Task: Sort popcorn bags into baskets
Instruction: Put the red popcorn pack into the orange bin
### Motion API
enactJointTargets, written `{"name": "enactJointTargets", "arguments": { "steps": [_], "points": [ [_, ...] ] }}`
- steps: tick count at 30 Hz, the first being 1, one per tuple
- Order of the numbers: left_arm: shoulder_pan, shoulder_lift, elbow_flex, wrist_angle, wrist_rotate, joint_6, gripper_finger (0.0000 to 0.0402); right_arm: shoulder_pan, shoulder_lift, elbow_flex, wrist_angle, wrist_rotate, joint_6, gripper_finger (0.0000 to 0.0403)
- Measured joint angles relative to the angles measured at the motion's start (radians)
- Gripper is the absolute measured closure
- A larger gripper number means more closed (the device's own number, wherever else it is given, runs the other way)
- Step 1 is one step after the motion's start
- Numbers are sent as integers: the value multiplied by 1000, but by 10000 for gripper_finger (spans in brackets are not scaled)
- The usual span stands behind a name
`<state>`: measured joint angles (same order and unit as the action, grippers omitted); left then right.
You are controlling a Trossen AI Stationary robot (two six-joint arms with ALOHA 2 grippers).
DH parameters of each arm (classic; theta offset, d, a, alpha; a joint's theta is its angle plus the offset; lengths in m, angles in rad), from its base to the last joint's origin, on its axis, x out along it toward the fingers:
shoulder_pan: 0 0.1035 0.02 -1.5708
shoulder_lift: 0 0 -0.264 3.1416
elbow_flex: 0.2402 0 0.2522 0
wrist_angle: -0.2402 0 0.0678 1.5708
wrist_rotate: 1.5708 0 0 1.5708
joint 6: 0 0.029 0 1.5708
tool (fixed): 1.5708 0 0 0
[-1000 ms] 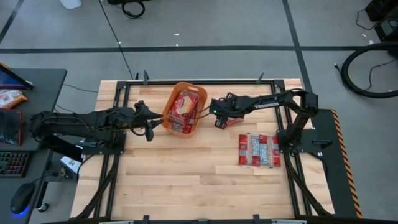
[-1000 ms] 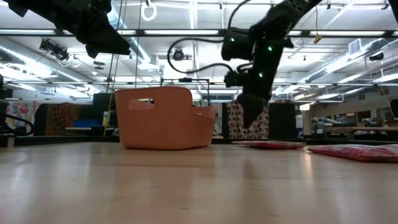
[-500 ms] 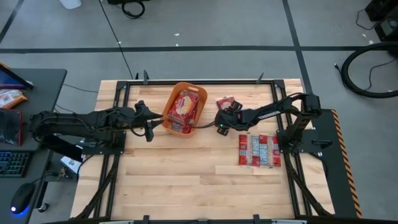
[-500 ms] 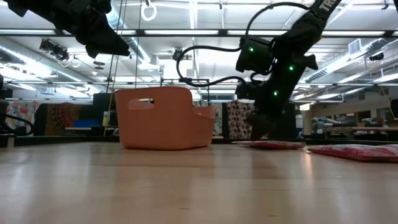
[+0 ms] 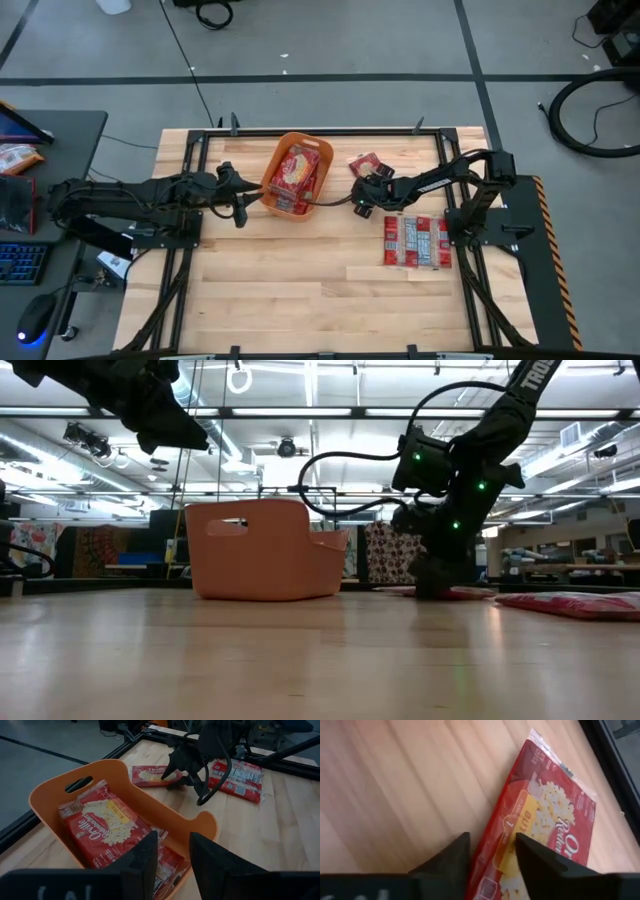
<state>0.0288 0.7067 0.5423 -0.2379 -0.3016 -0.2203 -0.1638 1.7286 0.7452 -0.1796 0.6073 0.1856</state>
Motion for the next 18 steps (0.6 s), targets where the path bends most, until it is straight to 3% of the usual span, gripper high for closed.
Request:
{"name": "enactJointTargets", "arguments": {
  "steps": [8, 18],
  "points": [
    [0, 0, 0, 0, 0, -4, 285, 8, 1, -2, -21, -39, -40, 384],
    [0, 0, 0, 0, 11, -5, 285, 123, -72, 152, -211, 56, -163, 396]
  ]
}}
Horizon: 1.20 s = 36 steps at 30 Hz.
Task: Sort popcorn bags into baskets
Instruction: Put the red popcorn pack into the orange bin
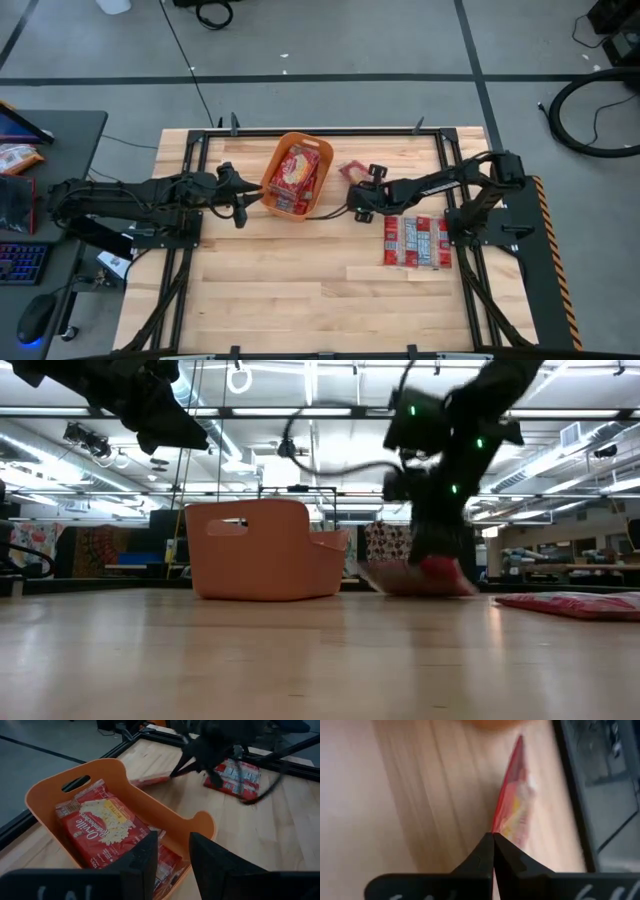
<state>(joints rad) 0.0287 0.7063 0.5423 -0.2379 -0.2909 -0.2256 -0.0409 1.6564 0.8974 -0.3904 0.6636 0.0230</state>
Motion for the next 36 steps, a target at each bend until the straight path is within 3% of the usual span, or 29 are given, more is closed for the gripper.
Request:
{"name": "enactJointTargets", "arguments": {
  "steps": [8, 22, 26, 29, 36],
  "points": [
    [0, 0, 0, 0, 0, 0, 285, 60, -111, 145, -94, 16, -35, 399],
    [0, 0, 0, 0, 0, 0, 285, 61, -219, 291, -40, -36, -158, 401],
    [0, 0, 0, -3, 0, -14, 285, 47, -220, 299, -14, -211, -144, 395],
    [0, 0, 0, -30, 1, -31, 285, 34, -200, 299, -66, -351, -71, 369],
    [0, 0, 0, -38, 0, -25, 285, 7, -118, 260, -214, -423, 21, 297]
  ]
}}
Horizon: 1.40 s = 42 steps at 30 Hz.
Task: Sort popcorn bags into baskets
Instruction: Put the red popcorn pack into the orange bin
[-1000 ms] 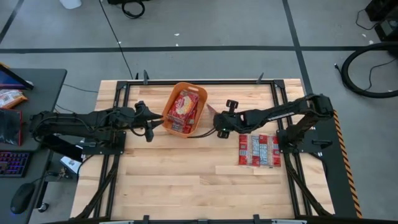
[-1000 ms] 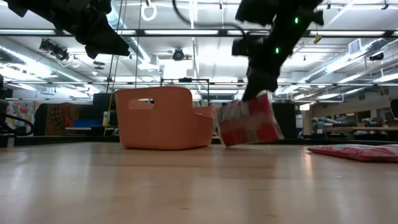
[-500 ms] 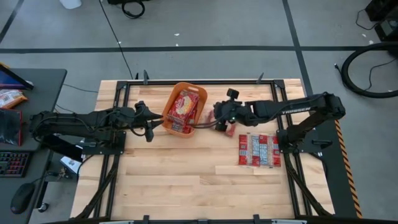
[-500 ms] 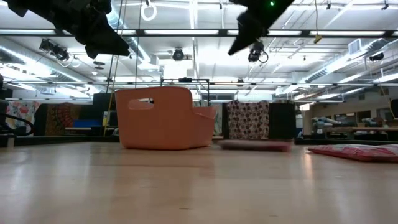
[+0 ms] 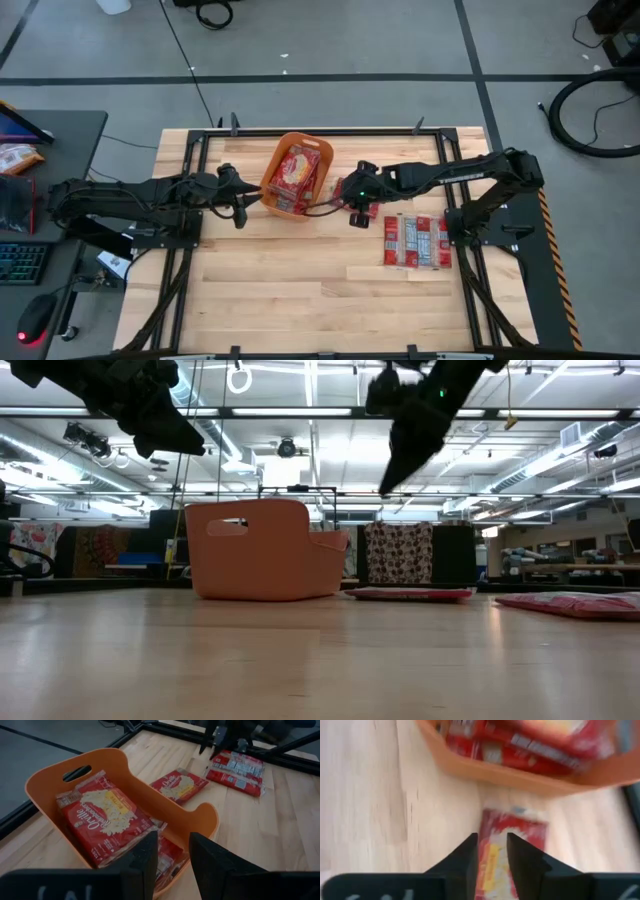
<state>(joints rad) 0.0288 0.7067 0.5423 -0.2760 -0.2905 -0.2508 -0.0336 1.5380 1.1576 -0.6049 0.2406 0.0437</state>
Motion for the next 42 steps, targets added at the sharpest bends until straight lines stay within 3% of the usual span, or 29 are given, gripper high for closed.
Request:
{"name": "enactJointTargets", "arguments": {
  "steps": [5, 16, 20, 24, 34, 38, 42],
  "points": [
    [0, 0, 0, 1, 0, 0, 285, -63, 60, -74, 44, -88, 4, 257],
    [0, 0, 0, -9, 2, 0, 285, -199, 180, -195, 188, -89, -49, 188],
    [0, 0, 0, -10, 27, 0, 285, -221, 223, -201, 195, -98, -58, 181],
    [0, 0, 0, -9, 32, 0, 285, -223, 250, -199, 193, -104, -64, 216],
    [0, 0, 0, -9, 32, 0, 285, -213, 225, -204, 190, -83, -66, 362],
    [0, 0, 0, -9, 32, 0, 285, -210, 225, -205, 189, -78, -67, 392],
    [0, 0, 0, -9, 33, -1, 285, -204, 225, -205, 190, -70, -72, 397]
  ]
}}
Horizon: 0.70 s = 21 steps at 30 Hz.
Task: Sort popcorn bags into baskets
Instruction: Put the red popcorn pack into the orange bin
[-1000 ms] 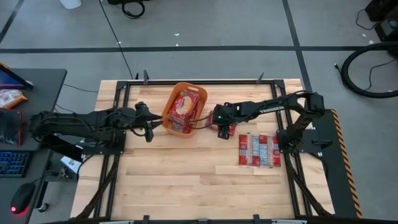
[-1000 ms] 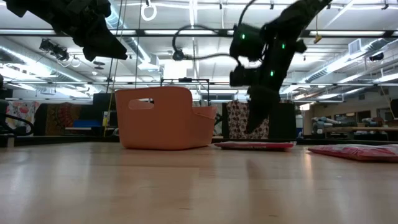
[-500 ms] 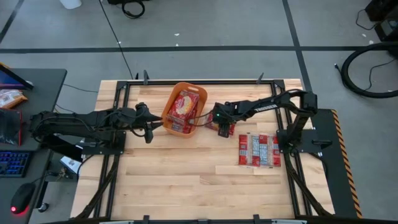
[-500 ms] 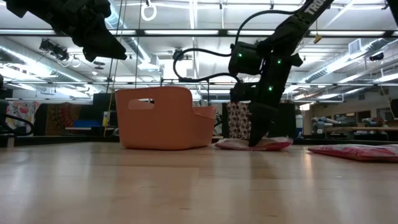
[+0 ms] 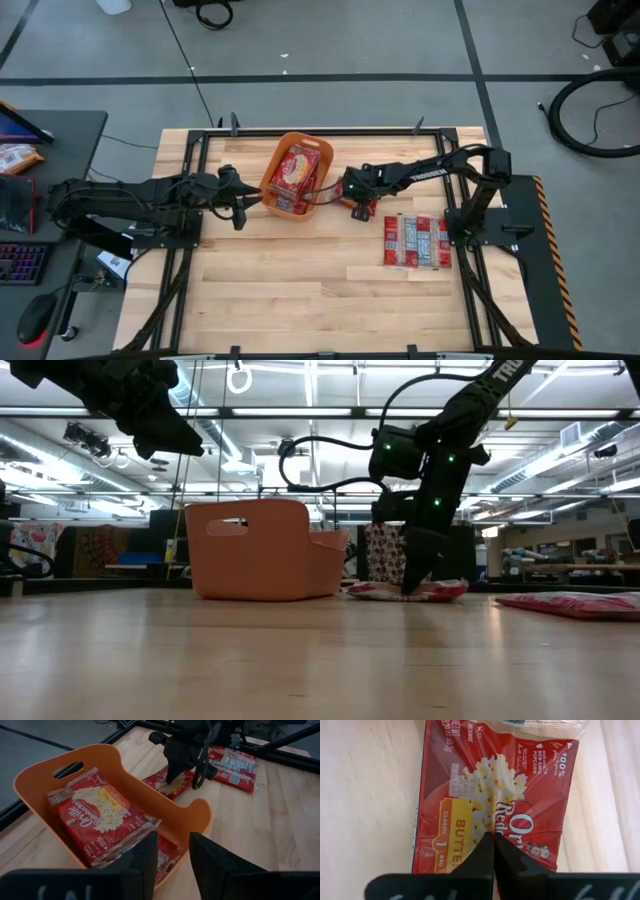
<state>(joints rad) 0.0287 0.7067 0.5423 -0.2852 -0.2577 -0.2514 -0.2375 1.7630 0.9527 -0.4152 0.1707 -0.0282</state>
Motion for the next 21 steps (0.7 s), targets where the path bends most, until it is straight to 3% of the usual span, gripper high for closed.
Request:
{"name": "enactJointTargets", "arguments": {
  "steps": [6, 13, 17, 21],
  "points": [
    [0, 0, 0, 0, 0, 0, 285, 32, -15, 39, -79, 69, -19, 400],
    [0, 0, 0, 0, 0, 0, 285, 67, -137, 119, -183, 168, -21, 401],
    [0, 0, 0, -1, 0, 1, 285, 66, -198, 130, -177, 85, -2, 398],
    [0, 0, 0, -1, 0, 0, 285, 54, -191, 118, -242, 60, 8, 366]
  ]
}}
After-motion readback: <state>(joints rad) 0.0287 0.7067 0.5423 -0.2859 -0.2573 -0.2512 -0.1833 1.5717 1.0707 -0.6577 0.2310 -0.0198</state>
